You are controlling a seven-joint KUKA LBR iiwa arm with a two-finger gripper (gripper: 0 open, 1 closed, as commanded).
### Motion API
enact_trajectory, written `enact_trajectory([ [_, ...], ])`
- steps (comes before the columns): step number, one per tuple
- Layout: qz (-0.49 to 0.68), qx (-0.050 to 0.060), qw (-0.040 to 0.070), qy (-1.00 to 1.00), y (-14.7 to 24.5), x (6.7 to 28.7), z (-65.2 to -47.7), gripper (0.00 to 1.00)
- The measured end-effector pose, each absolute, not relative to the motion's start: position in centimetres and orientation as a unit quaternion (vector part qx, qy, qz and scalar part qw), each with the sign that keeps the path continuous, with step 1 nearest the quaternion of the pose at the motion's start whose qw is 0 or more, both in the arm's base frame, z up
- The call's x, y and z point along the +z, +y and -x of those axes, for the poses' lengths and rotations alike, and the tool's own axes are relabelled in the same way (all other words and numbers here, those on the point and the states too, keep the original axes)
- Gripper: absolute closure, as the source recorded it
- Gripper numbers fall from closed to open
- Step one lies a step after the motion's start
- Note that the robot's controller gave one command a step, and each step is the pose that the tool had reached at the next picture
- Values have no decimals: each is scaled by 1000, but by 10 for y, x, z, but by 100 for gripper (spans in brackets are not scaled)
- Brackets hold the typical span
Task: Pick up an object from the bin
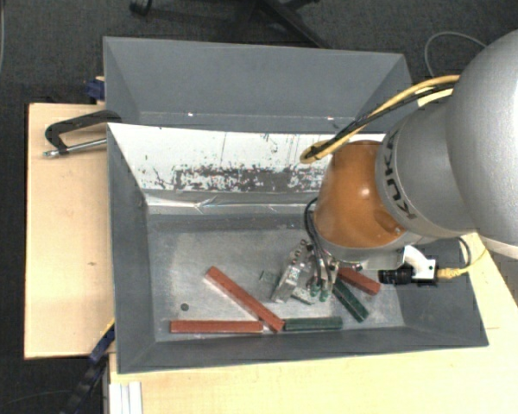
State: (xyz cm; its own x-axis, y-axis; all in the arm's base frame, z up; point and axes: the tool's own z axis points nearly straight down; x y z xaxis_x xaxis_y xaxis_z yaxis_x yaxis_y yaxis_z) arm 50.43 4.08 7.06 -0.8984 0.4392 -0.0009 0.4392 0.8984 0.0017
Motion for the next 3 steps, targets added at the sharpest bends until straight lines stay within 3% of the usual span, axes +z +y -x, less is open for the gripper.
enact_trajectory([
  [2,-226,0,-2,974,41,74,-503,100],
  [3,-225,-1,-4,974,41,97,-501,100],
])
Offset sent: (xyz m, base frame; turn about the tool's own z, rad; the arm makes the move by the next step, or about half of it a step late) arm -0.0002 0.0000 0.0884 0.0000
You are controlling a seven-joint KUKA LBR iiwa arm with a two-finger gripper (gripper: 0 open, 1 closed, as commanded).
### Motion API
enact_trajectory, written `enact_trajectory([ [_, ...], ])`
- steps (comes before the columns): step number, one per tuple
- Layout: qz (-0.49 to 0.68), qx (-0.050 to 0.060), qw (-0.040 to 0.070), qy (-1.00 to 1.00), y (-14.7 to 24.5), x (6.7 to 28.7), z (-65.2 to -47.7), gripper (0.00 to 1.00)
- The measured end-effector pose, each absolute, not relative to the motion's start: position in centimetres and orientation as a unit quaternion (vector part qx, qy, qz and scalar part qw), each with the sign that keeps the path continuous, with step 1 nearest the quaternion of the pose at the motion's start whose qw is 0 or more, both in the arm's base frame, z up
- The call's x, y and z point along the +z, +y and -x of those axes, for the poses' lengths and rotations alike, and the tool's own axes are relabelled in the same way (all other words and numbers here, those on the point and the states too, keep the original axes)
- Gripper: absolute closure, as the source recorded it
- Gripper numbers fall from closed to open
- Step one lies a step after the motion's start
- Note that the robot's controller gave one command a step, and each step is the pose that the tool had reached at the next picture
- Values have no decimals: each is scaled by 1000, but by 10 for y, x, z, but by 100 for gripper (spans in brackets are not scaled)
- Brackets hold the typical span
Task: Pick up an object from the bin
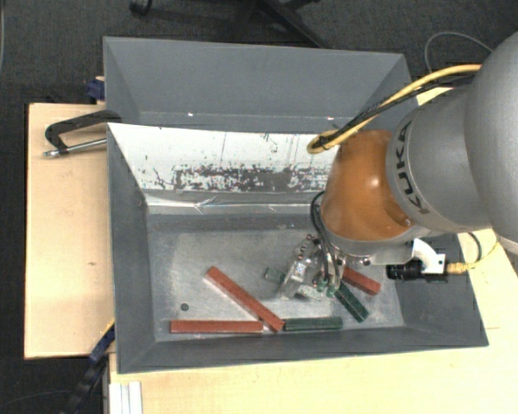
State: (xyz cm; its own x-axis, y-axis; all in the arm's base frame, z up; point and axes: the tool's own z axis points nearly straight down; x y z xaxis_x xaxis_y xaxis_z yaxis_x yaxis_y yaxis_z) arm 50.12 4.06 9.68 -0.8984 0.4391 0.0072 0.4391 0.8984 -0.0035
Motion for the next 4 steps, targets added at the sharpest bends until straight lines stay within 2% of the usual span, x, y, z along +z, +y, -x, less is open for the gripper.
enact_trajectory([
  [1,225,-1,-2,-974,41,119,-504,100],
  [3,225,-1,-3,-974,41,137,-505,100],
  [4,224,-2,-4,-975,41,173,-506,100],
])
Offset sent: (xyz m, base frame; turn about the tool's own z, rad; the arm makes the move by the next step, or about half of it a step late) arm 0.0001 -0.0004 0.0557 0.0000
